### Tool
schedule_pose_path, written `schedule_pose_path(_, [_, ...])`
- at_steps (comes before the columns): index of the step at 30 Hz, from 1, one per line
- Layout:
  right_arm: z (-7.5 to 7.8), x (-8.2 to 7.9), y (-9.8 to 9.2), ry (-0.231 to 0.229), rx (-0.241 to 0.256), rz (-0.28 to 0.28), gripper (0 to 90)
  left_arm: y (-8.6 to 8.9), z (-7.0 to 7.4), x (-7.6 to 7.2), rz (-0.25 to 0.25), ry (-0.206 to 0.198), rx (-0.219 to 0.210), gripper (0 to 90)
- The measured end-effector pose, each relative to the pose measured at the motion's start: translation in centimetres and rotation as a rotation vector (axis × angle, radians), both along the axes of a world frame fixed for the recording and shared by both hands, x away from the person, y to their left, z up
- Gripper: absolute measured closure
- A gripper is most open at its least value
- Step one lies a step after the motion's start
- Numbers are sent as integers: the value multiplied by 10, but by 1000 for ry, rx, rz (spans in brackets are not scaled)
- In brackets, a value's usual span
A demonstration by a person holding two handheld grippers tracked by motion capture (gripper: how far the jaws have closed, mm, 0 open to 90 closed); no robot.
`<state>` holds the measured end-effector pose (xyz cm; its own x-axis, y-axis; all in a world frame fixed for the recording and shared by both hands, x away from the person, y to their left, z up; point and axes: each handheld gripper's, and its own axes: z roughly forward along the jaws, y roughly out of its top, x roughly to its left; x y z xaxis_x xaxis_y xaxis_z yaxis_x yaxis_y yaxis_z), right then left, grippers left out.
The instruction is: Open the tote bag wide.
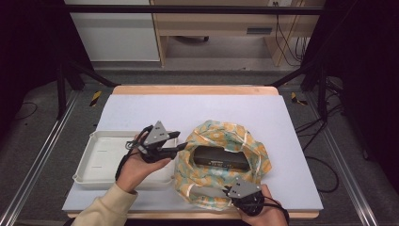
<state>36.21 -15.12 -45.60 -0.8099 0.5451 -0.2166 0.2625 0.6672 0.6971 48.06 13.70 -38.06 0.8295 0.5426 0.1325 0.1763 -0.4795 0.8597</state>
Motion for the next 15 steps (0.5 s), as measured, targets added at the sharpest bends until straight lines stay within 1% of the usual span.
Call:
schedule_pose_path(1, [0,-1,-1,1,0,2,867,-6,-3,3,-17,3,20,476])
schedule_pose_path(2, [0,-1,-2,2,-1,5,865,-12,-6,7,-29,2,51,456])
schedule_pose_path(3, [-1,-1,-2,2,-3,8,864,-16,-10,9,-28,8,81,435])
schedule_pose_path(4, [-1,-2,-3,2,-3,7,863,-21,-17,13,-29,28,91,431])
schedule_pose_path(5, [-2,-1,-4,3,1,11,861,-22,-20,15,-31,33,98,425])
schedule_pose_path(6, [-2,-1,-4,6,3,12,859,-24,-23,17,-22,38,94,427])
schedule_pose_path(7, [-2,-1,-4,9,1,12,854,-25,-26,18,-18,43,108,442])
schedule_pose_path(8, [-2,-1,-4,13,2,12,840,-27,-28,18,-24,48,141,489])
schedule_pose_path(9, [-2,-1,-4,18,2,12,823,-27,-29,17,-22,47,160,525])
schedule_pose_path(10, [-2,-1,-4,19,4,9,781,-26,-29,16,-14,53,166,580])
schedule_pose_path(11, [-1,-2,-4,16,7,3,724,-25,-30,14,-23,67,163,645])
schedule_pose_path(12, [1,-2,-4,16,10,-7,642,-24,-30,13,-20,72,163,701])
schedule_pose_path(14, [3,-2,-4,5,19,-21,534,-21,-32,11,-20,84,169,798])
schedule_pose_path(15, [5,-1,-4,7,25,-35,476,-19,-33,11,-20,93,165,826])
